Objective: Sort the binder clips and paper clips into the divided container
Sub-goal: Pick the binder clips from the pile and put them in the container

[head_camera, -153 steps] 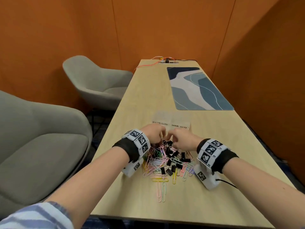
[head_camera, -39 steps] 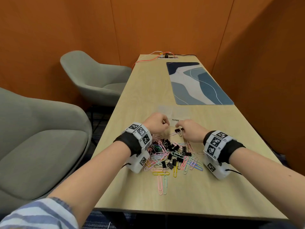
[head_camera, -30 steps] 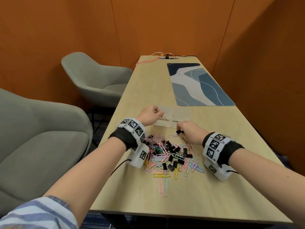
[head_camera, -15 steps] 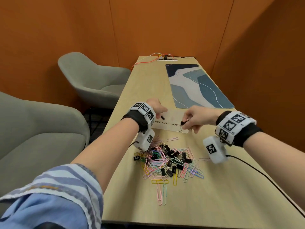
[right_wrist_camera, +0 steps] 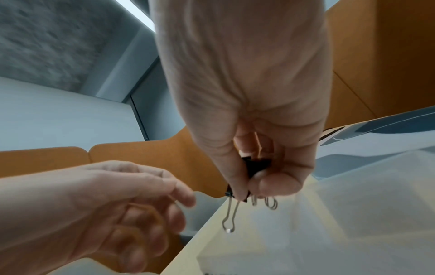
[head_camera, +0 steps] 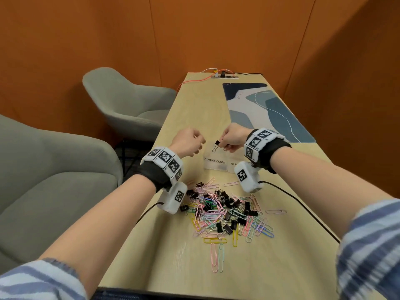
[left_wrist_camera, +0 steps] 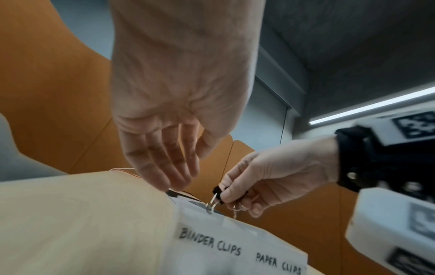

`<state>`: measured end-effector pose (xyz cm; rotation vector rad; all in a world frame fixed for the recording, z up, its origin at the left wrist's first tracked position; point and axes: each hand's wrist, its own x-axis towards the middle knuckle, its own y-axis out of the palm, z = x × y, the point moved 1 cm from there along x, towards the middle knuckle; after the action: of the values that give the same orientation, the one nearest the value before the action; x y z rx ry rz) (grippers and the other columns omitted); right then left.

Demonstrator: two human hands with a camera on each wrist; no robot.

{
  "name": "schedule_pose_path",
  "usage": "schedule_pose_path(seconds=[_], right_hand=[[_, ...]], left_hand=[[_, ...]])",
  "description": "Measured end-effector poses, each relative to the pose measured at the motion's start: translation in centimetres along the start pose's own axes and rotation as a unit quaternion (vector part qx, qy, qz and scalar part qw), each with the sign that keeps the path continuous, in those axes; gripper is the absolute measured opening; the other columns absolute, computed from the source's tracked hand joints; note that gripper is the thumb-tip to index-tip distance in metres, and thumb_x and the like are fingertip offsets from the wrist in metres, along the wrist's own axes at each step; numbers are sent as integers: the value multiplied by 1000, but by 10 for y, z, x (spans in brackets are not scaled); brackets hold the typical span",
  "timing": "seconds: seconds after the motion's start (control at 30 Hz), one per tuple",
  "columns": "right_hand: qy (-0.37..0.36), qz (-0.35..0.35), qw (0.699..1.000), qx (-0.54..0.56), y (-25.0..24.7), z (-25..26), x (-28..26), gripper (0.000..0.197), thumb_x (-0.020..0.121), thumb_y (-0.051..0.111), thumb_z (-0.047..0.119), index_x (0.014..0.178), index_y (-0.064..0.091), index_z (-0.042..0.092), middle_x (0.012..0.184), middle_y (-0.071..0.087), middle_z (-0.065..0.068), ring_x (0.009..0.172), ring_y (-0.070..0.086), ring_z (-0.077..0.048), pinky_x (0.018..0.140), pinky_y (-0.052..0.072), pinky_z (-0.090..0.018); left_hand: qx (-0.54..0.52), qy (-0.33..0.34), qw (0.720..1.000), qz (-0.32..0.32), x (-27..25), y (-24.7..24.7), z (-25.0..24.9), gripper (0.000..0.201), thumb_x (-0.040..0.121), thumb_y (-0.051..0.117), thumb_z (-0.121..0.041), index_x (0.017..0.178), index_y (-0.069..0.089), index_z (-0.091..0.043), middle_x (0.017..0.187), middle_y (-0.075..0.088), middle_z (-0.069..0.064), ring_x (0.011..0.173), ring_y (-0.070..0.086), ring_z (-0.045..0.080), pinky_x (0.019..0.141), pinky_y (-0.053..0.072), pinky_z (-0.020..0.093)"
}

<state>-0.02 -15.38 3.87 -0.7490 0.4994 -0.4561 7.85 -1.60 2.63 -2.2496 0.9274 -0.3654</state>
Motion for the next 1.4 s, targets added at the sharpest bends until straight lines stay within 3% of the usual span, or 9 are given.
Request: schedule_pose_path(seconds=[0.1,0.3,0.4,0.47,0.6,0.73,0.97,1.2,1.4], right_hand=[[-1,2,999,-39,10,1,2,17,83,62,3,97,67,-7,62,60,-10,57,56,-19,78,57,-37],[-41,-24,998,-49,14,-1,-17,27,85,55,2,110,63,-1,77,66,-14,61,61,-20,55,55,-25],[-95,-64,987,-109,14,-2,-32,27,87,50,6,109,65,9,101,65,-8,88,65,-24,78,54,-36],[-147,-82,975,-144,19,-2,-47,27,85,48,4,102,68,13,97,59,-1,91,58,-20,77,46,-29],[-155,90,955,-234,39,-13,-74,22,82,57,5,100,67,13,88,57,1,83,53,-16,59,40,-21],[-162,142,929,-300,56,-26,-87,36,80,51,0,112,61,15,105,61,-5,94,56,-21,76,46,-28],[-164,111,965,-171,57,-37,-88,38,81,48,-5,113,59,10,93,56,-2,75,51,-14,57,39,-17],[-93,122,988,-31,41,-49,-79,37,86,50,-5,117,59,13,88,59,3,73,53,-8,56,40,-19],[-65,86,993,45,36,-54,-78,35,87,43,-5,110,63,11,71,52,0,67,48,-11,54,39,-20]], left_hand=[[65,15,992,108,-16,-6,9,17,94,52,-18,99,65,-10,79,64,1,65,59,12,60,51,23],[178,35,953,241,-41,-4,17,21,86,59,-6,105,67,-8,75,58,-6,63,54,8,55,47,17],[210,52,950,227,-48,6,18,20,86,61,-11,104,67,-9,82,58,0,66,54,13,57,45,21],[231,61,948,208,-50,15,18,21,85,65,-18,104,67,-9,87,58,1,73,54,15,65,42,24],[252,61,948,184,-49,29,20,21,80,72,-22,97,68,-9,97,68,6,83,57,17,72,44,26],[269,54,946,171,-47,33,17,17,80,72,-20,95,69,-13,107,69,8,98,63,24,81,49,30],[255,71,958,114,-49,27,10,27,81,50,-2,94,68,-16,94,67,5,94,63,24,72,47,28],[118,77,989,53,-50,14,11,17,83,56,-6,97,67,-10,67,58,-4,66,53,10,53,39,9],[98,68,989,92,-52,18,8,13,86,56,-6,93,64,-12,63,59,-2,62,59,12,63,46,19]])
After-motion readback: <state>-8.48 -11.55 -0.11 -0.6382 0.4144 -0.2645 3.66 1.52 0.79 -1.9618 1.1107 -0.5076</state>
